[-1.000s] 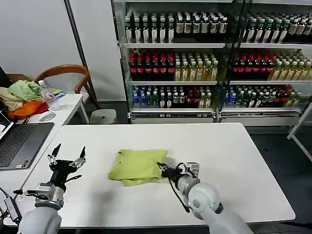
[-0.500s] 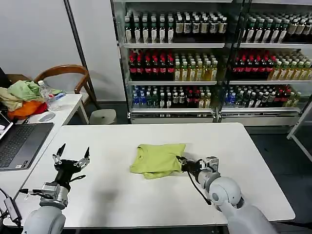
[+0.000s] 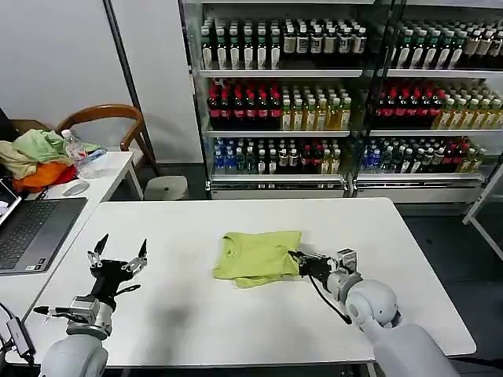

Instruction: Fold and organize the clothes.

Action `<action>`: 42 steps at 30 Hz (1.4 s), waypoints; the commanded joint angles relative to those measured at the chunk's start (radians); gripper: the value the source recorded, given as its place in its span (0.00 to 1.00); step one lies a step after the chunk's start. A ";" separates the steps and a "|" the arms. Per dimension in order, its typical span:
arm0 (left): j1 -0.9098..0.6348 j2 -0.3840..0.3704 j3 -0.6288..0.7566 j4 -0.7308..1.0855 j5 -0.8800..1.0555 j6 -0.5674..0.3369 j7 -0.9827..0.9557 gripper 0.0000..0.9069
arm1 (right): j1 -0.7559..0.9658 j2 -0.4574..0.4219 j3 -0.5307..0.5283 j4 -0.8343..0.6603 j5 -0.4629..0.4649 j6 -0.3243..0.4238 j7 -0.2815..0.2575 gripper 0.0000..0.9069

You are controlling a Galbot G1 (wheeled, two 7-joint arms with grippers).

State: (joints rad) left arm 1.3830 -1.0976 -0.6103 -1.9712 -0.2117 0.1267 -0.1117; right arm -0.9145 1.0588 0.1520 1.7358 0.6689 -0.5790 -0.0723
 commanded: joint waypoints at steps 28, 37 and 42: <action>-0.072 -0.031 0.055 0.029 0.032 -0.076 0.019 1.00 | -0.084 -0.060 0.224 0.050 -0.236 0.190 0.120 1.00; -0.153 -0.047 0.074 0.085 0.049 -0.113 0.097 1.00 | -0.092 -0.039 0.246 0.008 -0.400 0.403 0.114 1.00; -0.195 -0.062 0.100 0.117 0.063 -0.126 0.092 1.00 | -0.104 -0.020 0.253 0.008 -0.447 0.447 0.134 1.00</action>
State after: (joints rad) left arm 1.2640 -1.1439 -0.5384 -1.9065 -0.1731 0.0338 -0.0500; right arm -0.9989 1.0205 0.3637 1.7548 0.3726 -0.3150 0.0234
